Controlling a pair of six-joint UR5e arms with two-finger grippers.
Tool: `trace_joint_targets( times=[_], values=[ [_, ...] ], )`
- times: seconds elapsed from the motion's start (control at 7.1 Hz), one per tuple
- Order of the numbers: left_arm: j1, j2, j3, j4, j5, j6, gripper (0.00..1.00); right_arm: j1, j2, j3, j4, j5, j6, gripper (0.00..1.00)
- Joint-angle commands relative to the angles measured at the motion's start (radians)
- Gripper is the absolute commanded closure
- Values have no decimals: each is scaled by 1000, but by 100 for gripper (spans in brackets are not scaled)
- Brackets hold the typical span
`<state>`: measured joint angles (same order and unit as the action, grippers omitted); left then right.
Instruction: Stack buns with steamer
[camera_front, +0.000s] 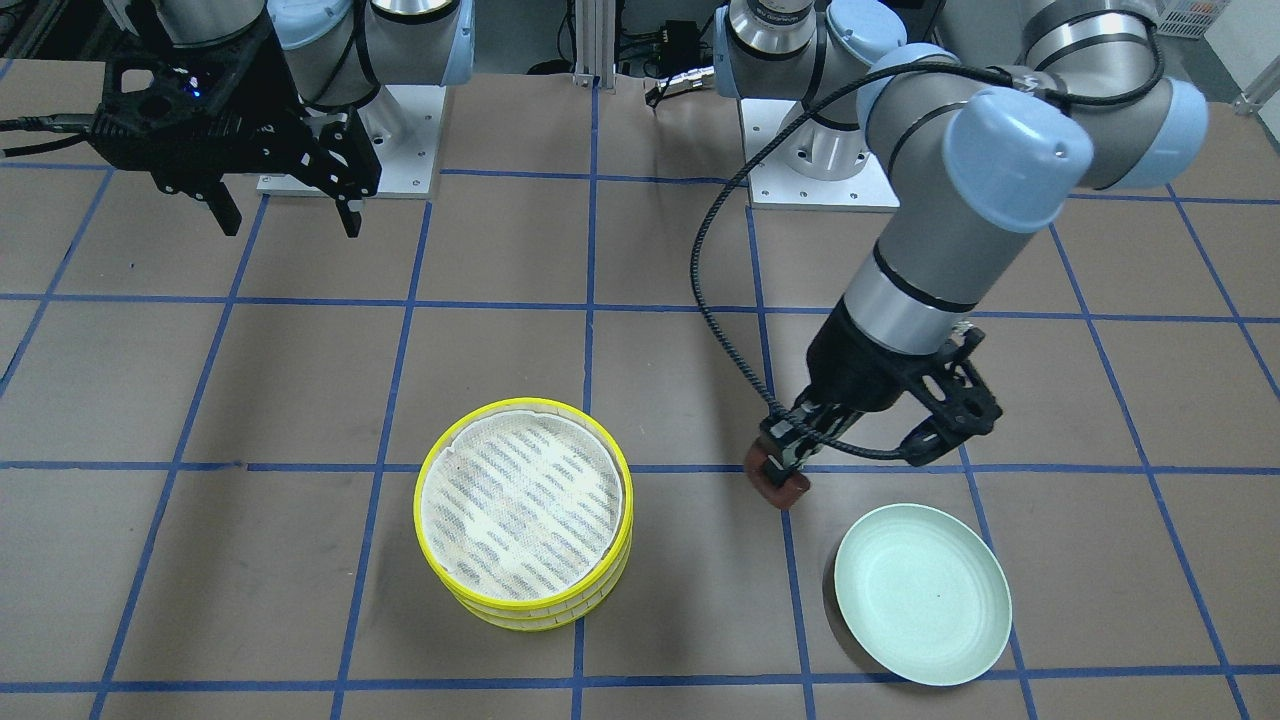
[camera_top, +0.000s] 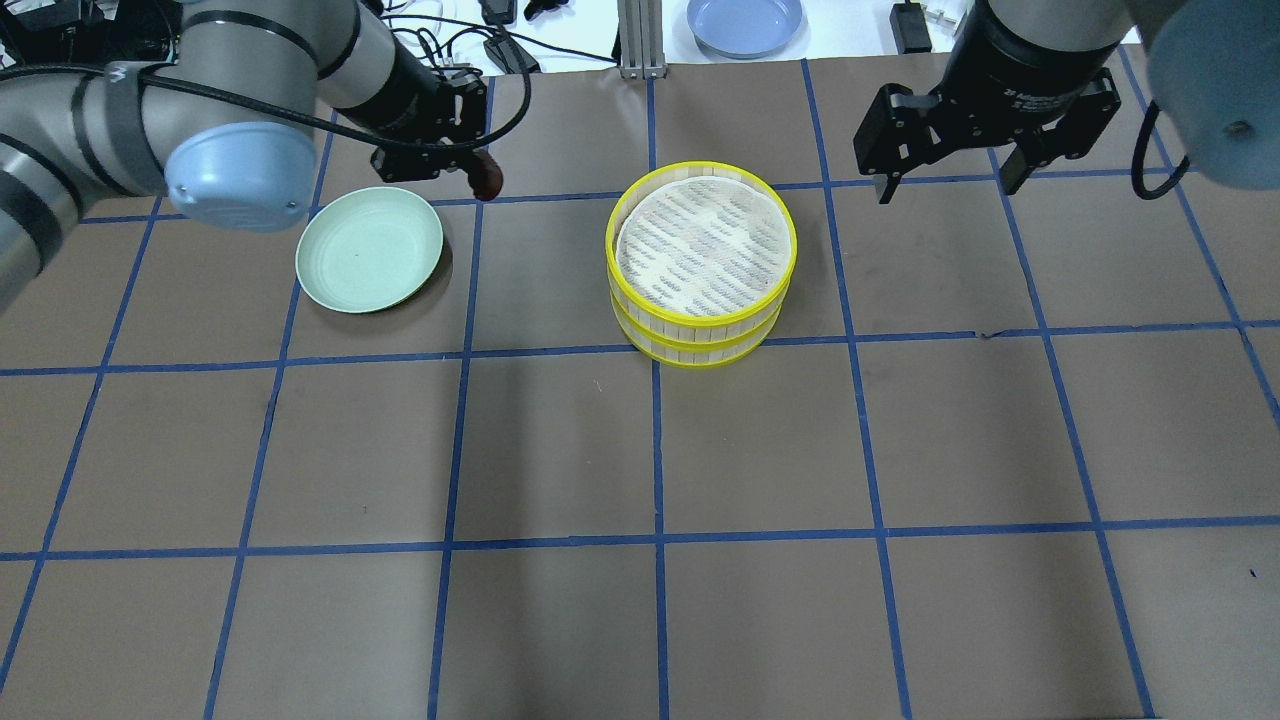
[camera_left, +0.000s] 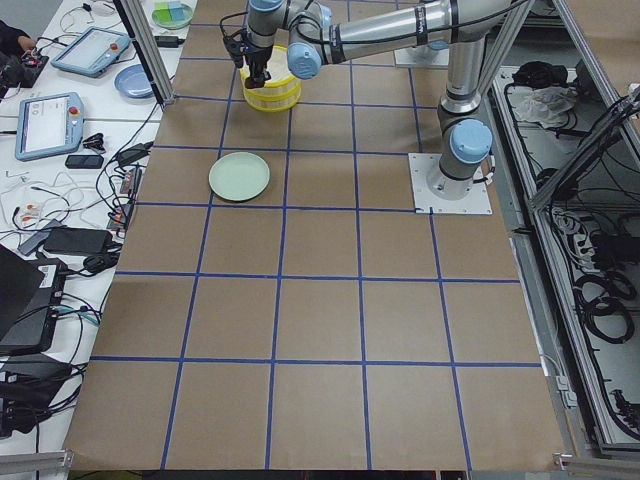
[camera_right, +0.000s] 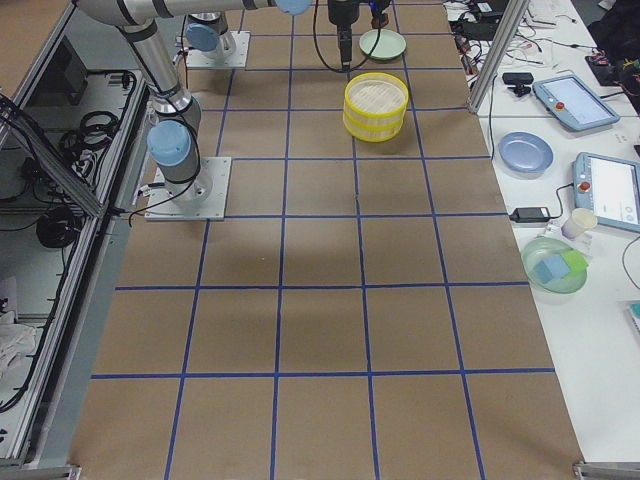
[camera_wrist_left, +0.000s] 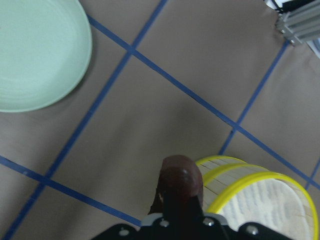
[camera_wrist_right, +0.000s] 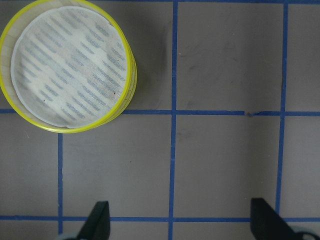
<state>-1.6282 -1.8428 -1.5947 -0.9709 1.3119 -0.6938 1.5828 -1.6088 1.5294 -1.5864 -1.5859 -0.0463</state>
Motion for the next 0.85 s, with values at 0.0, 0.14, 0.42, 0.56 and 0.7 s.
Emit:
trace_joint_targets(
  times=[0.0,0.14,0.42,0.56,0.7],
  values=[
    [-132,-82,-1,188,-43,-158,100,-30,-13,3,0,9,-73,0],
    [-166,-116,-2,240,-43,-214,86,-30,-11,3,-3,14,-73,0],
    [-214,-159,-2,247,-42,-223,23,-34,-2,5,2,12,-75,0],
    [-219,-164,-2,247,-42,-220,0,-34,0,3,0,0,-87,0],
    [-219,-159,1,245,-40,-204,0,-35,-2,1,-3,1,-87,0]
  ],
)
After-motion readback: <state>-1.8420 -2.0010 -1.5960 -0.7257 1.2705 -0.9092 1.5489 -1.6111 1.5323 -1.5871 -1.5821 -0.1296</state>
